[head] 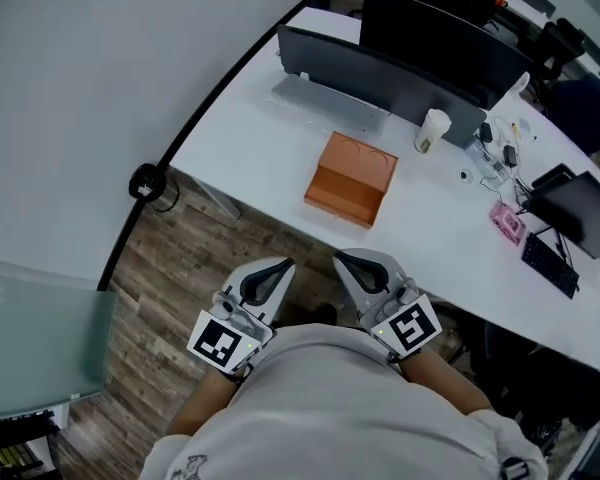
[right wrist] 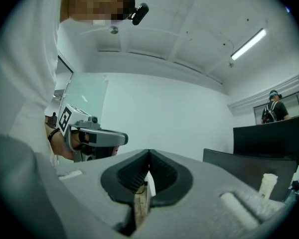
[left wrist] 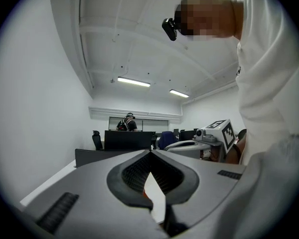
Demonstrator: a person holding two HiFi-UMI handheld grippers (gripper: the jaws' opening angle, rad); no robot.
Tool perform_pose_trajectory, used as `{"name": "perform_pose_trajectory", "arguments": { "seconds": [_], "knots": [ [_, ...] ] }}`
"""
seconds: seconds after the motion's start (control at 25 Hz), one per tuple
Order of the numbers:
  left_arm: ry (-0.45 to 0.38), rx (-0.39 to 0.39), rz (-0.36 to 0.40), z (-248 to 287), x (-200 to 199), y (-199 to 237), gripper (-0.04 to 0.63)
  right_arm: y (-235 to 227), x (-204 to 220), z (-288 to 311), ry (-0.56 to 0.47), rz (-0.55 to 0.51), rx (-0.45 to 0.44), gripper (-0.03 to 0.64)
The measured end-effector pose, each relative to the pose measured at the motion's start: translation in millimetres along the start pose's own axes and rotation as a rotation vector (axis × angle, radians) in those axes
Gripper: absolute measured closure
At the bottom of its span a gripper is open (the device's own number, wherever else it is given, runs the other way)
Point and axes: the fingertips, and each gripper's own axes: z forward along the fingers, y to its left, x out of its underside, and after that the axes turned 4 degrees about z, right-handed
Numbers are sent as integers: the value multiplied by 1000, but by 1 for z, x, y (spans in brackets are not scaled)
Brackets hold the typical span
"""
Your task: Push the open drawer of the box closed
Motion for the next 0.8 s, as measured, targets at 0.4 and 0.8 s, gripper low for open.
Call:
{"name": "perform_pose_trajectory", "arguments": {
  "seconds": [0.4,0.8],
  "knots": [
    [-25,200,9,76,-3,-14,597,-62,-2,-34,-3,1,195,615],
    [-8,371,11,120,0,5,597,-106,-4,-31,4,16,373,615]
  ]
}}
